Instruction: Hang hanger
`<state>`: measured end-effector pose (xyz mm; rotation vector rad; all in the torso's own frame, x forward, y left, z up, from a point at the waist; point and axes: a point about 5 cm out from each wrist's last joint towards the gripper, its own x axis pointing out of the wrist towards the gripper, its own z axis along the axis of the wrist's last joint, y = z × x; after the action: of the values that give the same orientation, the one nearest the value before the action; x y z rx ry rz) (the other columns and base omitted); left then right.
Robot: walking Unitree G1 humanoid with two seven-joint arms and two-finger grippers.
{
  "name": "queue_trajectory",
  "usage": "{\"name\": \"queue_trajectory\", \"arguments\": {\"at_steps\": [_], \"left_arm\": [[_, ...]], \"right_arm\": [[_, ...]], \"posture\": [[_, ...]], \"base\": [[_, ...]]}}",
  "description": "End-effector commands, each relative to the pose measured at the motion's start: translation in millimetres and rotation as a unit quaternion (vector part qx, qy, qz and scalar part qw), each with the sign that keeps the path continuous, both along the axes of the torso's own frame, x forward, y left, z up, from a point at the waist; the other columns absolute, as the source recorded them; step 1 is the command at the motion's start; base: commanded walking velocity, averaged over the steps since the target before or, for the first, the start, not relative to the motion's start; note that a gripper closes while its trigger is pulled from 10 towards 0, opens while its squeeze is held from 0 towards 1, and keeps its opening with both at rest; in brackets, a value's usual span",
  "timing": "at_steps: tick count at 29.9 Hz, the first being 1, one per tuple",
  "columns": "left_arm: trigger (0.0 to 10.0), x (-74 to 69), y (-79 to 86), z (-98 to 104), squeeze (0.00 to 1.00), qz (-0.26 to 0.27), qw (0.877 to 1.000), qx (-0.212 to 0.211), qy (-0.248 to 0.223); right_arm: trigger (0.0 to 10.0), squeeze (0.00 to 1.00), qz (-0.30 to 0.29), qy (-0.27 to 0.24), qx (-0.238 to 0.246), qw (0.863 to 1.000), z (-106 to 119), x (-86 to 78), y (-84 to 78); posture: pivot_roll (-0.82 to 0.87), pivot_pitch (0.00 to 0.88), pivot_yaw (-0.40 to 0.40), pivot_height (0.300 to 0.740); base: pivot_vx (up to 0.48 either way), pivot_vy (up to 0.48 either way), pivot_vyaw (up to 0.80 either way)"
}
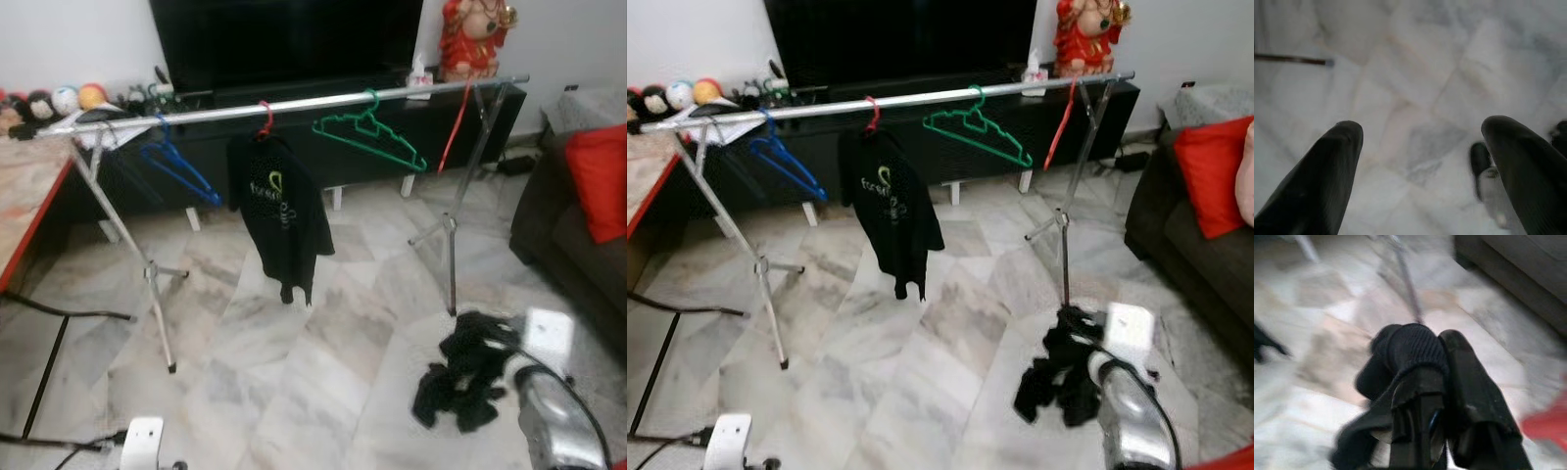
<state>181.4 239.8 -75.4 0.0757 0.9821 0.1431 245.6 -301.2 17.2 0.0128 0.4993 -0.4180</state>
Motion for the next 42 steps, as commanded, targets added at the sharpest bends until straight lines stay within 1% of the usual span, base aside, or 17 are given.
{"name": "queue_trajectory", "arguments": {"at_steps": [1,5,11,13,15,18,20,21,22,25,26,28,31,32,35,38,42], "left_arm": [[10.0,-2.1,8.3,1.3,0.0,0.004,1.0,0.009,0.001],[10.0,-2.0,8.3,1.4,0.0,0.005,1.0,0.008,0.001],[10.0,-1.2,7.5,1.6,0.0,0.006,1.0,0.008,0.0],[10.0,-1.0,7.4,1.6,0.0,0.006,1.0,0.007,-0.001],[10.0,-0.8,7.2,1.7,0.0,0.007,1.0,0.007,-0.001],[10.0,-0.6,7.1,1.7,0.0,0.009,1.0,0.006,-0.002],[10.0,-0.5,6.9,1.7,0.0,0.008,1.0,0.006,-0.002],[10.0,-0.5,6.9,1.7,0.0,0.008,1.0,0.006,-0.002],[10.0,-0.5,6.8,1.7,0.0,0.008,1.0,0.005,-0.002],[10.0,-0.6,6.8,1.6,0.0,0.008,1.0,0.005,-0.002],[10.0,-0.7,6.8,1.6,0.0,0.008,1.0,0.005,-0.002],[10.0,-0.9,6.7,1.5,0.0,0.008,1.0,0.004,-0.002],[10.0,-0.9,6.6,1.4,0.0,0.008,1.0,0.004,-0.002],[10.0,-1.1,6.7,1.4,0.0,0.008,1.0,0.004,-0.002],[10.0,-1.4,7.1,1.3,0.0,0.008,1.0,0.005,0.0],[10.0,-2.0,7.4,1.1,0.0,0.011,1.0,0.004,0.0],[10.0,-2.4,7.6,1.0,0.0,0.006,1.0,0.006,0.001]], "right_arm": [[10.0,0.0,0.016,-0.02,-0.021,0.999,5.9,9.5,2.6],[10.0,0.0,0.03,0.007,-0.024,0.999,-9.7,3.3,8.4],[10.0,0.0,0.033,0.057,0.004,0.998,-34.1,-7.0,20.7],[10.0,0.0,0.025,0.059,0.02,0.998,-37.8,-9.2,21.8],[10.0,0.0,0.026,0.07,0.023,0.997,-41.8,-12.2,23.5],[10.0,0.0,0.005,0.075,0.042,0.996,-48.8,-19.1,25.0],[10.0,0.0,-0.001,0.103,0.04,0.994,-58.1,-30.3,26.0],[10.0,0.0,-0.001,0.103,0.04,0.994,-58.1,-30.3,26.0],[10.0,0.0,-0.004,0.12,0.047,0.992,-64.1,-37.7,27.7],[10.0,0.0,-0.007,0.139,0.053,0.989,-71.5,-47.7,30.0],[10.0,0.0,-0.012,0.151,0.057,0.987,-76.1,-54.2,31.5],[10.0,0.0,-0.015,0.16,0.059,0.985,-79.5,-59.3,32.7],[10.0,0.0,-0.018,0.156,0.049,0.986,-78.6,-59.8,30.7],[10.0,0.0,-0.032,0.146,0.042,0.988,-76.2,-58.5,26.8],[10.0,0.0,-0.061,0.116,0.03,0.991,-66.7,-49.8,16.7],[10.0,0.0,-0.071,0.106,0.023,0.992,-60.4,-42.8,11.4],[10.0,0.0,-0.064,0.11,0.022,0.992,-61.0,-43.4,11.5]], "posture": [[-0.13,0.017,0.028,0.74],[-0.12,0.021,0.028,0.74],[-0.12,0.022,0.027,0.74],[-0.11,0.023,0.024,0.74],[-0.11,0.024,0.022,0.74],[-0.11,0.023,0.022,0.74],[-0.11,0.022,0.024,0.74],[-0.11,0.022,0.024,0.74],[-0.11,0.022,0.024,0.74],[-0.11,0.019,0.022,0.74],[-0.11,0.019,0.022,0.74],[-0.1,0.017,0.019,0.74],[-0.1,0.017,0.019,0.74],[-0.1,0.019,0.02,0.74],[-0.11,0.018,0.022,0.74],[-0.11,0.017,0.023,0.74],[-0.11,0.011,0.024,0.74]], "base": [[0.349,0.0,0.0],[0.346,0.0,0.49],[0.346,0.0,0.71],[0.343,0.0,0.0],[0.343,0.0,0.0],[0.341,0.0,0.0],[0.339,0.0,0.0],[0.337,0.0,0.0],[0.341,0.0,0.0],[0.341,0.0,0.0],[0.24,0.0,0.0],[0.337,0.0,0.0],[0.271,0.0,0.0],[0.24,0.0,0.0],[0.16,0.0,0.0],[0.192,0.0,0.0],[0.281,0.0,0.0]]}}
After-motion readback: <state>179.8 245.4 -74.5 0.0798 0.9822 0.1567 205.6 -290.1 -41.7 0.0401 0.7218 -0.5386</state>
